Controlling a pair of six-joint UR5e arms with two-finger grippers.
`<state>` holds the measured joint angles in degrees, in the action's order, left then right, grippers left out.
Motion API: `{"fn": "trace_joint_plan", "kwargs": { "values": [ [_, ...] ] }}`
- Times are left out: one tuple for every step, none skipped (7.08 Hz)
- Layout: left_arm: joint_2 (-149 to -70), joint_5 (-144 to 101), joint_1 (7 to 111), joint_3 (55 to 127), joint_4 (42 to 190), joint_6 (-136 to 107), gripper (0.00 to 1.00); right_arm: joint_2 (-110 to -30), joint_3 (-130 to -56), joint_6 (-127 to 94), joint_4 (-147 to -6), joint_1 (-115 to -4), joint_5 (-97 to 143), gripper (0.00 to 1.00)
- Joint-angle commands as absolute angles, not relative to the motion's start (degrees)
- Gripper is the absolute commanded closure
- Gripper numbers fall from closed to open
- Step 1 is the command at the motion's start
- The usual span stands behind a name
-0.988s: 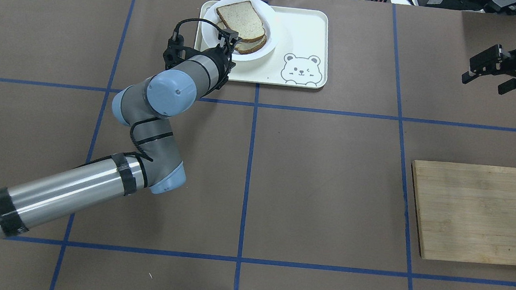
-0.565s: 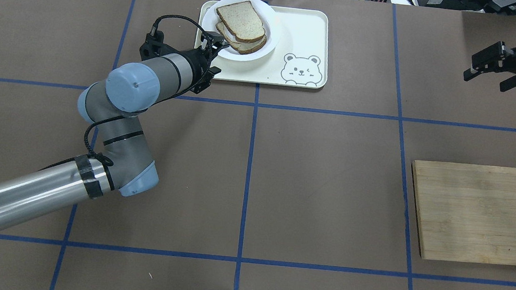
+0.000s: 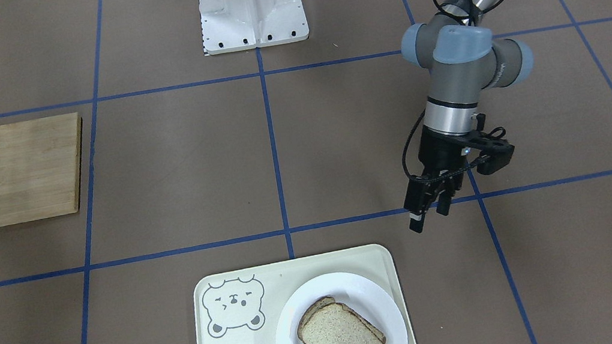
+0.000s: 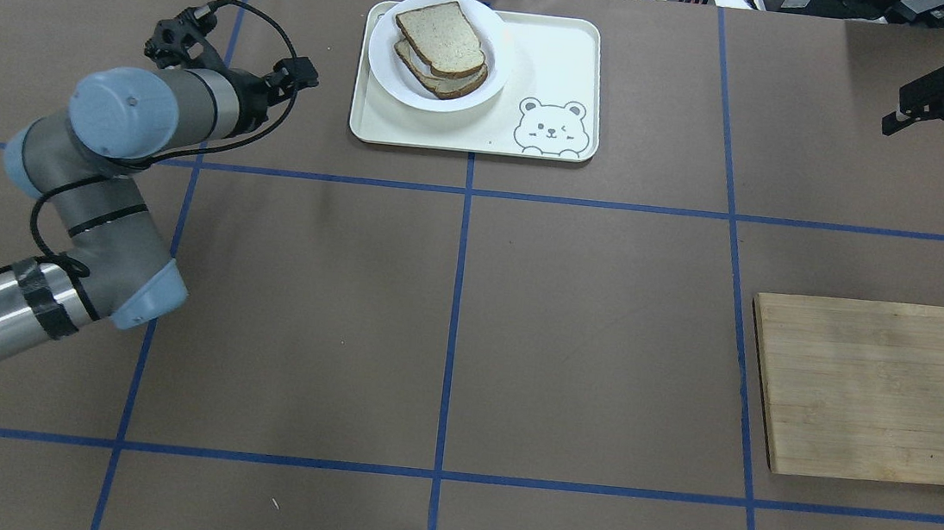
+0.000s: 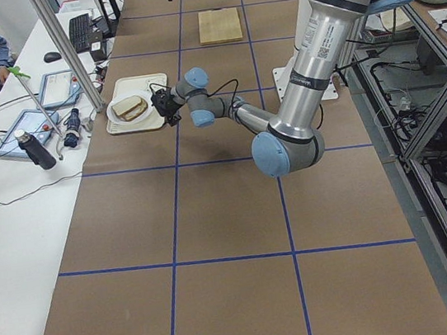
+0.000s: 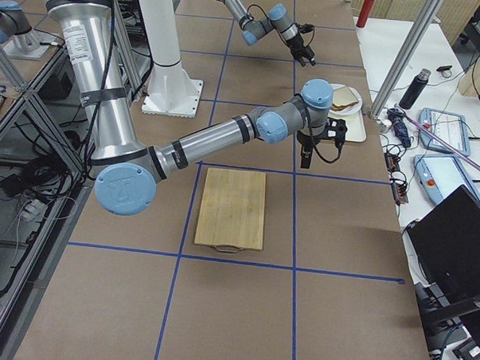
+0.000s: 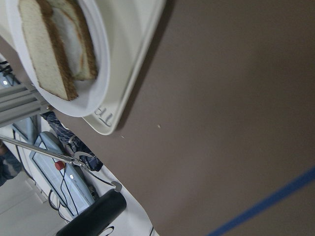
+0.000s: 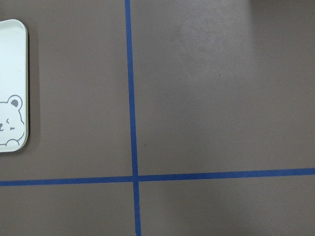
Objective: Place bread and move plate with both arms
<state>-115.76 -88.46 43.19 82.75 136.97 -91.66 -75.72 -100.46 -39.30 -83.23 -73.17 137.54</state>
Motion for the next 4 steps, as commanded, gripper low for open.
{"fn": "trace_joint_plan", "kwargs": {
  "values": [
    [-105.9, -94.3, 50.2, 86.2, 136.5, -66.9, 0.03, -75.8, -100.6, -39.1, -83.2, -74.3, 137.2, 0.00],
    [-102.0, -101.2, 56.2, 86.2, 136.3, -54.5, 0.03, -75.8, -101.0, -38.5, -83.3, -74.4, 135.8, 0.00],
    [-98.8, -107.9, 62.3, 86.0, 136.0, -42.0, 0.03, -75.9, -100.9, -37.7, -83.7, -75.1, 135.6, 0.00],
    [-96.9, -116.6, 68.5, 86.3, 131.7, -32.9, 0.03, -77.2, -100.9, -35.1, -83.8, -76.5, 135.5, 0.00]
  ]
}}
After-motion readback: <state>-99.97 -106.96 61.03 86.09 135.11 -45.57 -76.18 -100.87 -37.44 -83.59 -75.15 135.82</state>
